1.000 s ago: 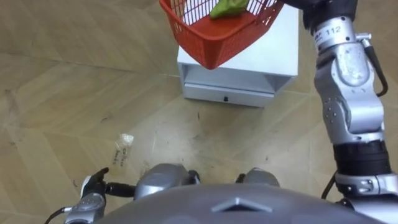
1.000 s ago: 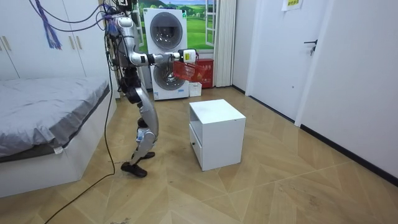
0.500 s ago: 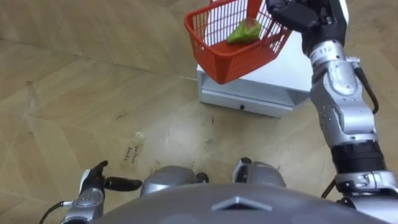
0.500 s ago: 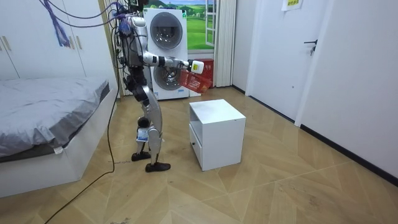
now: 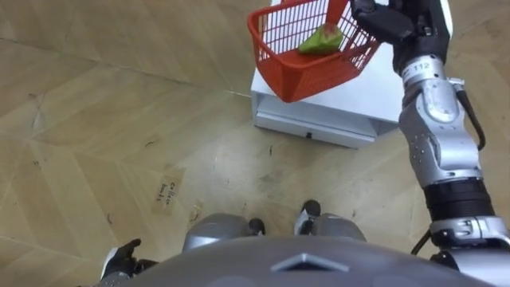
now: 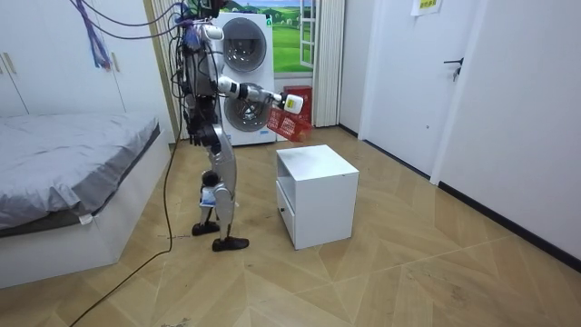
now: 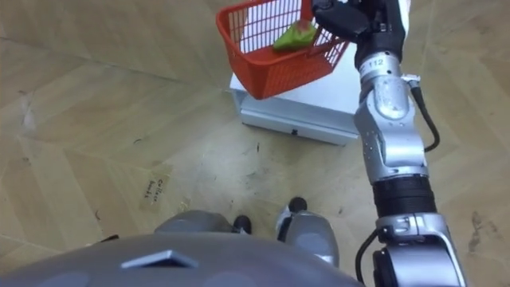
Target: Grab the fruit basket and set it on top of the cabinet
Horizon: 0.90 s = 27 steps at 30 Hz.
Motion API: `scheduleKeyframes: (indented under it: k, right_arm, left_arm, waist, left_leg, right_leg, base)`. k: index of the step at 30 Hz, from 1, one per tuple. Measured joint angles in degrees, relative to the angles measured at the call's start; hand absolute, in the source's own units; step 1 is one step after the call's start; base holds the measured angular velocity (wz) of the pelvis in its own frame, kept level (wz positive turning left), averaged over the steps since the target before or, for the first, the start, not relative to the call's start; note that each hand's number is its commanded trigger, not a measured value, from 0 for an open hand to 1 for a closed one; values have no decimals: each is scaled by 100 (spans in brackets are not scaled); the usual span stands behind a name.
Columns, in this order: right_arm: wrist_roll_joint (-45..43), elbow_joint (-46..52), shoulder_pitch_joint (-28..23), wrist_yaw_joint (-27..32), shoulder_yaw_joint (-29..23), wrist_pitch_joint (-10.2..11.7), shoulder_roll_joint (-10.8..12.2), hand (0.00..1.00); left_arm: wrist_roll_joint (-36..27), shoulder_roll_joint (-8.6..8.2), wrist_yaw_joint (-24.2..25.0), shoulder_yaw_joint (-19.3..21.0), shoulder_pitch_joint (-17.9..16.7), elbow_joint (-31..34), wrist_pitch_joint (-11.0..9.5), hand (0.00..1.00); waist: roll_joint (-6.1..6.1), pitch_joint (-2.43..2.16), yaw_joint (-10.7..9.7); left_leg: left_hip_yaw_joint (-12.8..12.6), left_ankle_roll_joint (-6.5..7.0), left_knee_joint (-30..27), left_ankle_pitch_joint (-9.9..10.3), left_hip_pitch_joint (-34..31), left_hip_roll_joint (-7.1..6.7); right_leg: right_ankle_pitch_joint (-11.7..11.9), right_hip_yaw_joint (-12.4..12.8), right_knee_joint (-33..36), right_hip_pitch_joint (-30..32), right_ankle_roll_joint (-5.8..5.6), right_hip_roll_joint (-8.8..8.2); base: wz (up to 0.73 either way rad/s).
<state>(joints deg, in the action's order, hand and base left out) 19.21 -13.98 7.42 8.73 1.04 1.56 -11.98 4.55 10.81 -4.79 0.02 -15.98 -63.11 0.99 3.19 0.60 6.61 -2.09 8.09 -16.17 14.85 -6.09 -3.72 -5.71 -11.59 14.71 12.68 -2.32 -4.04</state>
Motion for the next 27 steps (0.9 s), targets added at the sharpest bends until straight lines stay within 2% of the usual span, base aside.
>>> scheduleKeyframes:
  k: [8, 10, 11, 12, 13, 14, 15, 16, 18, 24, 27]
  right_arm:
    - [55, -997, 568, 377, -64, 98, -233, 100]
    - [52, -1038, 598, 482, -61, 98, -302, 100]
    - [47, -1070, 619, 501, -64, 102, -311, 100]
    - [36, -1305, 734, 534, -74, 132, -347, 100]
    - [46, -1543, 888, 571, -164, 137, -434, 100]
    - [46, -1687, 965, 582, -252, 139, -451, 100]
    - [55, -1948, 1129, 662, -273, 128, -481, 100]
    - [68, -2158, 1263, 687, -261, 127, -482, 100]
    - [136, -2367, 1398, 704, -260, 133, -489, 100]
    - [291, -2513, 1415, 817, -234, 134, -570, 100]
    - [450, -2770, 1512, 816, -234, 146, -668, 100]
  left_arm:
    - [-10, -12, 121, -1, 1, -20, 17, 0]
    - [-49, -13, 195, -16, 7, -135, 39, 0]
    - [-60, -11, 201, -26, 25, -161, 44, 0]
    - [-72, -5, 216, -82, 47, -168, 29, 0]
    - [-68, 5, 273, -113, 118, -160, 26, 0]
    - [-57, 25, 293, -156, 178, -169, 29, 0]
    - [-55, 29, 307, -264, 210, -166, 31, 0]
    - [-40, 26, 333, -345, 208, -188, 45, 0]
    - [-44, 30, 336, -378, 209, -213, 62, 0]
    - [-54, 69, 335, -374, 214, -206, 108, 0]
    - [-68, 70, 336, -383, 241, -207, 106, 0]
  waist:
    - [1, -4, 12]
    - [5, -2, -18]
    - [-22, 13, -45]
    - [-174, 84, -90]
    - [-82, 35, -161]
    - [-84, 11, -133]
    - [-138, 14, 15]
    - [-145, 17, 84]
    - [-129, 23, 148]
    - [-67, 68, 153]
    - [-56, 133, 153]
  left_leg:
    - [-247, -48, -14, -28, -141, 21]
    - [-414, -293, -261, -36, -244, 26]
    - [-473, -501, -617, -35, -439, 18]
    - [-536, -765, -949, 76, -893, 83]
    - [-378, -687, -503, -229, -1294, 481]
    - [-469, -525, -656, -326, -1424, 481]
    - [-649, -462, -653, -366, -1447, 480]
    - [-662, -451, -634, -372, -1430, 459]
    - [-648, -443, -610, -376, -1392, 425]
    - [-593, -427, -444, -434, -1324, 395]
    - [-565, -437, -452, -433, -1354, 395]
  right_leg:
    - [1, 42, -39, 163, 8, 13]
    - [19, 57, -164, 54, 20, -73]
    - [37, 129, -214, 9, 22, -139]
    - [51, 450, -210, 0, -3, -274]
    - [-25, 409, -66, 131, -105, -250]
    - [-144, 453, 73, 224, -184, -302]
    - [-165, 361, 150, 336, -204, -347]
    - [-157, 208, 103, 331, -204, -365]
    - [-158, 97, 91, 311, -206, -366]
    - [-218, 36, 352, 378, -151, -391]
    - [-268, -26, 508, 454, -117, -413]
  base:
    - [-6]
    - [12]
    - [33]
    - [63]
    - [60]
    - [31]
    - [-7]
    - [-14]
    - [-3]
    - [4]
    - [0]
